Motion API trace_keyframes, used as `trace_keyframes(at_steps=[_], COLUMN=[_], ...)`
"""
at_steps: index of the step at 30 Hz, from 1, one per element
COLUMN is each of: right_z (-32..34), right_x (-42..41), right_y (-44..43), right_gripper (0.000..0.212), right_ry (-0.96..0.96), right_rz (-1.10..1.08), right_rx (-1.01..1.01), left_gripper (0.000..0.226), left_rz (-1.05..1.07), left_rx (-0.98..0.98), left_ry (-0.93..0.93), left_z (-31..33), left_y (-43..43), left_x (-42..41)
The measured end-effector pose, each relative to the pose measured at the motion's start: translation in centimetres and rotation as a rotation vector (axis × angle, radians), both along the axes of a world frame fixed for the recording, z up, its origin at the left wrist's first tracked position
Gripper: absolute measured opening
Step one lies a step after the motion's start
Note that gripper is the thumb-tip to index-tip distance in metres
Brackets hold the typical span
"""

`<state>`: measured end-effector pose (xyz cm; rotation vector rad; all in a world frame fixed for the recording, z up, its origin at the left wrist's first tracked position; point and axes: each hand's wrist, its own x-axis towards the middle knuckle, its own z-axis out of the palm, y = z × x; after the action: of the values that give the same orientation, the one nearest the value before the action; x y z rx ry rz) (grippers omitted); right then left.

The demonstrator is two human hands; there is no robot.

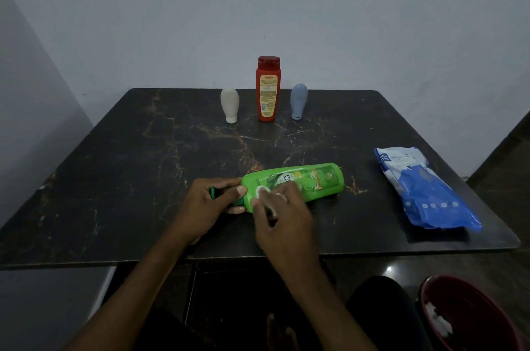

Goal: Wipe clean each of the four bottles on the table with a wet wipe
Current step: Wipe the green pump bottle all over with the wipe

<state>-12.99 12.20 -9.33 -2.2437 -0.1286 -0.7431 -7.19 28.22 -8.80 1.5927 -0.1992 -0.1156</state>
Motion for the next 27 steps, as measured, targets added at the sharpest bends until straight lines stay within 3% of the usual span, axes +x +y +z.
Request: trace_keyframes(at_steps=[6,11,15,23,27], right_z=[0.3,0.5,0.2,0.0,-0.7], right_x=[1.7,3.3,3.5,1.1,0.8], right_y=[-3.0,-11.4,-11.7,-0.5,-0.5], right_gripper=[0.009,0.012,0.015,0.025,0.025], right_ry=[0.037,0.075,0.109,0.024,-0.009], right_rz=[-0.118,-0.336,-0.392,-0.043,0.006], right_rx=[0.044,0.087,0.036,-0.144,-0.101], left_gripper=[0.028,0.030,0.031,0.033,0.035], left_rz=[-0.020,-0.048,-0.049,-0.054,-0.073], left_rx=[0.017,0.030,0.039,0.044,0.045], left_ry=[-0.019,-0.042,-0.043,-0.050,-0.061], left_z=[-0.2,-0.4,-0.4,-0.4,-0.6], left_y=[0.3,0.3,0.3,0.3,0.5], left_x=[0.0,0.2,0.2,0.2,0.1])
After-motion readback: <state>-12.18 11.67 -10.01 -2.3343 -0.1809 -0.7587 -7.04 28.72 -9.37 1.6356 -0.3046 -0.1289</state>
